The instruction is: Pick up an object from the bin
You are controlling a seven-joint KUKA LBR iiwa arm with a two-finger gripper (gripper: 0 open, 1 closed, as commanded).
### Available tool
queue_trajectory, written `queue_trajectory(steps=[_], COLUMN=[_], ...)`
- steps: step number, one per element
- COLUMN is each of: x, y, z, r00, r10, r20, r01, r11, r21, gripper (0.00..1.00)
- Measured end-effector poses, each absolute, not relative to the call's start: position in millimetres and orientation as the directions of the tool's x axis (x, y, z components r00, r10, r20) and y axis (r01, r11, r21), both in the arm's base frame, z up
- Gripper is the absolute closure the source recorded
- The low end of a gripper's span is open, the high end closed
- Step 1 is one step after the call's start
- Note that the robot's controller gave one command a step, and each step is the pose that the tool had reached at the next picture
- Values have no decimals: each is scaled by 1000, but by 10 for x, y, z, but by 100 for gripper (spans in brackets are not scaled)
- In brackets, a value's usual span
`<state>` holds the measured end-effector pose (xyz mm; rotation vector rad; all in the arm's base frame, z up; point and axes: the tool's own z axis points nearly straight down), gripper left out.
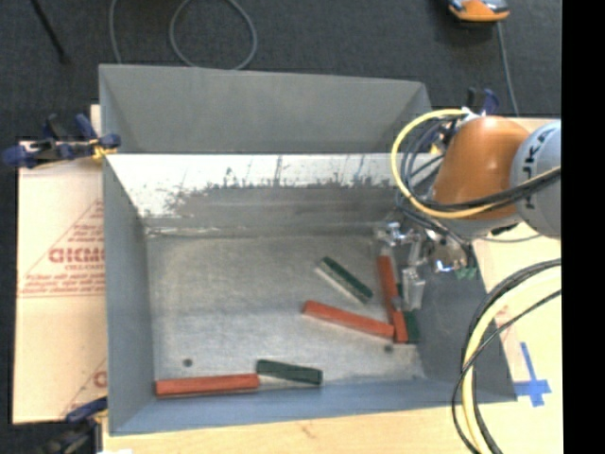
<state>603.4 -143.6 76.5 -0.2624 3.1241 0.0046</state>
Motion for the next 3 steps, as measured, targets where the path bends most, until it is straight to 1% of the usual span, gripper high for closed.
queue_trajectory(steps=[1,2,3], x=[5769,5780,6053], y=[-656,-692,-725], z=[717,722,2372], r00=[-960,-962,-968], r10=[-281,-273,-250], r20=[-4,-7,-14], r01=[-281,-273,-250], r11=[960,962,968], r21=[0,-2,-6], gripper=[0,100,100])
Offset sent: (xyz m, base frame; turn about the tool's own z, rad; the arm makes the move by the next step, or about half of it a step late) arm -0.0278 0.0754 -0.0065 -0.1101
